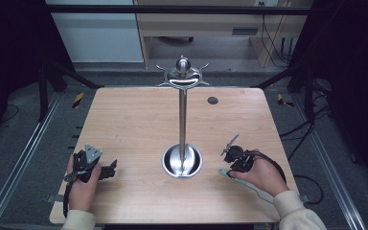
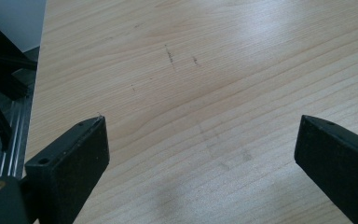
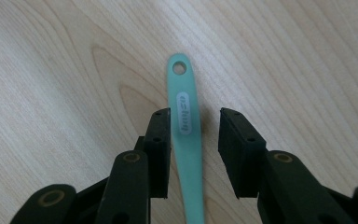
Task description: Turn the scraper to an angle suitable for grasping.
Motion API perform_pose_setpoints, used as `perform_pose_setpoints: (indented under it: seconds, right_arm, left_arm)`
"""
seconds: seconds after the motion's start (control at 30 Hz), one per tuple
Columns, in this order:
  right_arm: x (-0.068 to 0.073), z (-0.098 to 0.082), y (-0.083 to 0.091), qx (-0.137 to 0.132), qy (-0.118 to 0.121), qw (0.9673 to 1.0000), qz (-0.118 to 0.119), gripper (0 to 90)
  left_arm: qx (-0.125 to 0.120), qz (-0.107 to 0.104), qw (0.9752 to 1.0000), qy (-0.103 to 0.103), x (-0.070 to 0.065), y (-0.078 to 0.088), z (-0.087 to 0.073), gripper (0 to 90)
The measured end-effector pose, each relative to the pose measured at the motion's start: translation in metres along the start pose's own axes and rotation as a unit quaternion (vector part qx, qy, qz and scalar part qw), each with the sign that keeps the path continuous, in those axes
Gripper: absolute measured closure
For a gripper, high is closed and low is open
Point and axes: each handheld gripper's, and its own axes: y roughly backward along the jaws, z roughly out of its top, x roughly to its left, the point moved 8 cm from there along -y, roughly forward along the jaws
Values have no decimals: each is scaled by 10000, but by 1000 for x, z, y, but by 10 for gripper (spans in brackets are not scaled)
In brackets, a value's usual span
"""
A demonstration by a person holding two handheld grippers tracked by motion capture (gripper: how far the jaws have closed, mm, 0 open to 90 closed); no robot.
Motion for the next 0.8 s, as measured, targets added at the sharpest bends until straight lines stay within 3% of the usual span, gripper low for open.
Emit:
perform_pose_setpoints:
  seconds: [0.4, 0.8]
  right_arm:
    - [1, -5, -8, 305, 187, 9993, 80, 652]
    - [3, -3, -11, 394, 175, 9990, 152, 666]
  left_arm:
    - [19, 6, 10000, -1, 0, -1, 0, 29]
    - [33, -6, 10000, -25, -1, -1, 0, 28]
